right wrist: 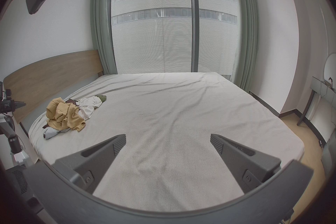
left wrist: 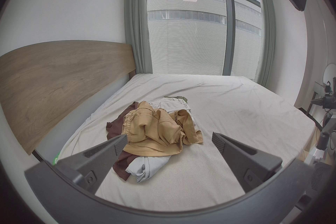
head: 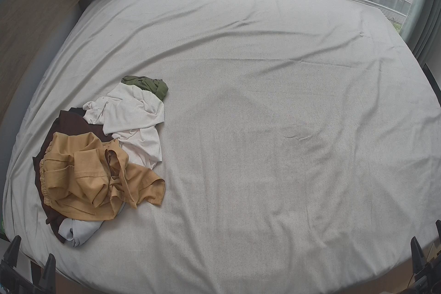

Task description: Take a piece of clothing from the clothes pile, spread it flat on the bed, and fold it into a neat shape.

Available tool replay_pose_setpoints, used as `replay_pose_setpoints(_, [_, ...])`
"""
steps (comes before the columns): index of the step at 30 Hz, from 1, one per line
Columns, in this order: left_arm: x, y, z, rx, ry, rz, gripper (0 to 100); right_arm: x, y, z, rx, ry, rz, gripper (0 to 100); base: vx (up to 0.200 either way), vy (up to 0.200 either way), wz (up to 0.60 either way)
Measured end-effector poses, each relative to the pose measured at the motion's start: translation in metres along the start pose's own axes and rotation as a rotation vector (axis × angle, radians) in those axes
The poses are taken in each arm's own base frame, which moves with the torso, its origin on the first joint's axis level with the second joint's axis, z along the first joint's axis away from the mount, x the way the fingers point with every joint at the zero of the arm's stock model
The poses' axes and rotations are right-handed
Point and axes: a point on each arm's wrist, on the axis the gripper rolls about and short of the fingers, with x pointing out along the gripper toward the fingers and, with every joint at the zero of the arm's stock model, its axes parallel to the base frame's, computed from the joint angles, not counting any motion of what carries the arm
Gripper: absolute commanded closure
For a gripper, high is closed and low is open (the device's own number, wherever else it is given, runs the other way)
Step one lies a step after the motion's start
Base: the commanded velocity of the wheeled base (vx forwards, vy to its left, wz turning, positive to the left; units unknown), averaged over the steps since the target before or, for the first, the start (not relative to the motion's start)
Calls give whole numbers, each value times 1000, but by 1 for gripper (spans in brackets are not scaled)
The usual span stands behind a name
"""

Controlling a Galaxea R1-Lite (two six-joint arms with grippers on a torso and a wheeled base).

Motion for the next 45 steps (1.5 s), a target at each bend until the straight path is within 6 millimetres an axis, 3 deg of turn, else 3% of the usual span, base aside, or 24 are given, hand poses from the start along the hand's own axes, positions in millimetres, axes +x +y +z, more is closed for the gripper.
replay_pose_setpoints(26, [0,0,0,7,2,-1,0,0,0,1,-33,-14,21,0,0,0,0])
replay_pose_setpoints(33, [0,0,0,8,2,-1,0,-1,1,33,-38,-162,47,0,0,0,0])
replay_pose_setpoints(45, [0,0,0,9,2,-2,0,36,4,79,-15,-34,220,0,0,0,0])
